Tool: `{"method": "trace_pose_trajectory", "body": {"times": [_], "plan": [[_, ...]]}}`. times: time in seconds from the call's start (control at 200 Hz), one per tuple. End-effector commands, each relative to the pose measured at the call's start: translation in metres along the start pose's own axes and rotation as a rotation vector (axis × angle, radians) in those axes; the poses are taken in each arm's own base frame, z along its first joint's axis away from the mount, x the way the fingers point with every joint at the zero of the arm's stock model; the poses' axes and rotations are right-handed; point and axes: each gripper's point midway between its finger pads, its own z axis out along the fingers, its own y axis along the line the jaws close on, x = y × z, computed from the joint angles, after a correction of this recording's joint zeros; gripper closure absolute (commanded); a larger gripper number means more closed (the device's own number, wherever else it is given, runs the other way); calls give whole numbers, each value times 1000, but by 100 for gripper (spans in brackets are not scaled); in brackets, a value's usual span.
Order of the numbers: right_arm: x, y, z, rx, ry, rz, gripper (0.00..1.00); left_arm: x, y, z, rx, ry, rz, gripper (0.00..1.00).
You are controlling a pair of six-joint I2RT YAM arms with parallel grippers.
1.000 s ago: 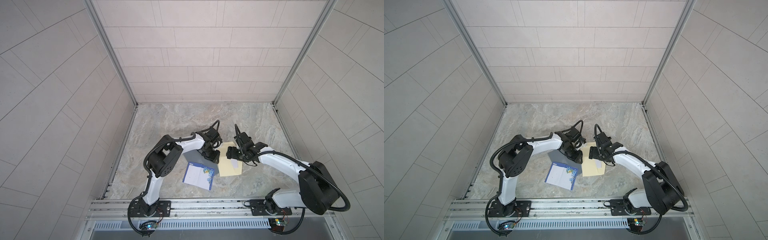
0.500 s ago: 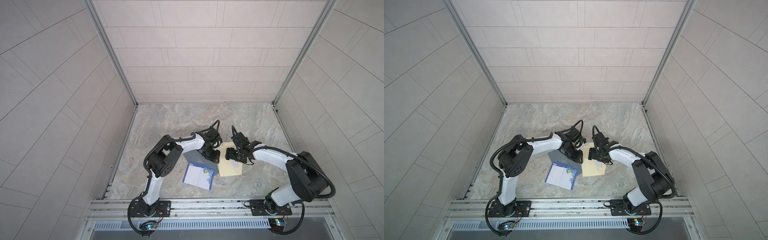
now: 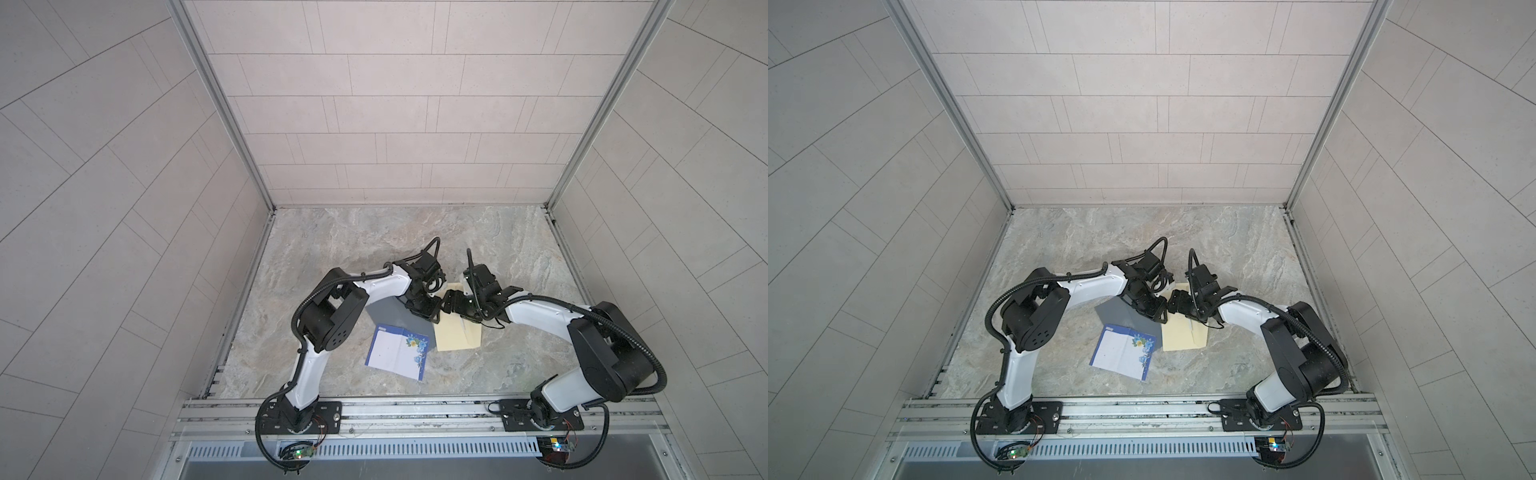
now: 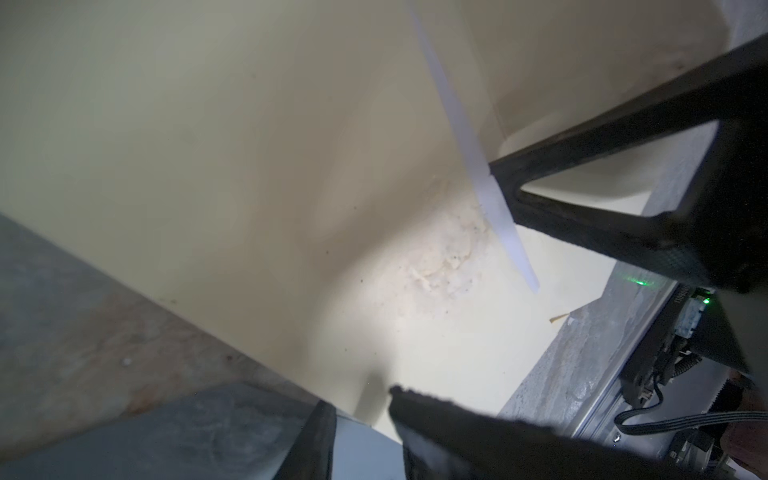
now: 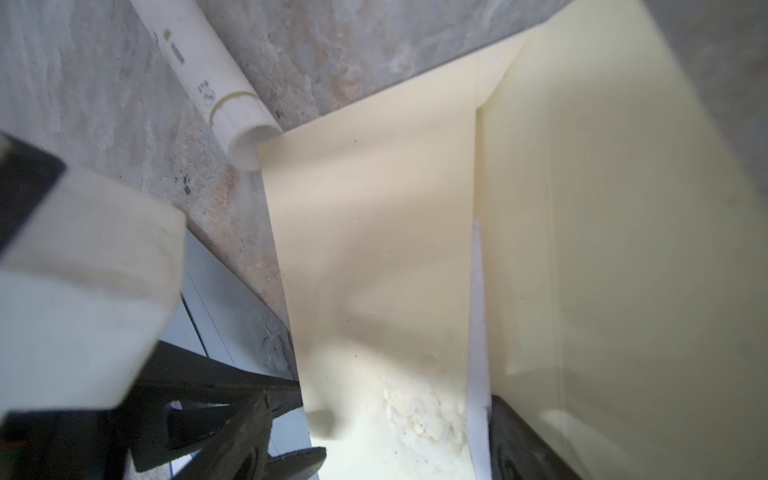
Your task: Place the letter into the envelope and seal it
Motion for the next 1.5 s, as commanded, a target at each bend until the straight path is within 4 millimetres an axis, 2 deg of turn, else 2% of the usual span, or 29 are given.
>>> {"method": "trace_pose_trajectory", "body": {"times": [0.0,0.175,0.36,0.48,0.666,0.936,1.091,1.216,1.351,1.491], "plan": [[10,6,10,-57,35,39,17,-13,-7,4,29,-30,38,65],[13,-1,9,-13,28,62,17,-17,-7,2,36,-48,32,66],[0,-22,-25,143,-83,11,17,-15,0,0,14,-48,25,66],[2,-25,-33,166,-79,-7,17,-16,1,0,17,-49,24,66],[18,-31,-24,156,-14,25,19,-17,-2,0,26,-47,24,68],[32,-20,-5,49,53,86,19,-15,-3,0,38,-44,18,68],[24,2,-1,-60,40,114,20,-14,-3,3,48,-47,6,68],[21,-1,-5,-36,25,118,20,-17,-3,2,49,-60,3,68],[1,-17,-37,126,-97,58,18,-29,1,-18,17,-133,0,66],[-25,-15,-73,185,-236,-2,17,-58,16,-67,-5,-311,-72,57]]}}
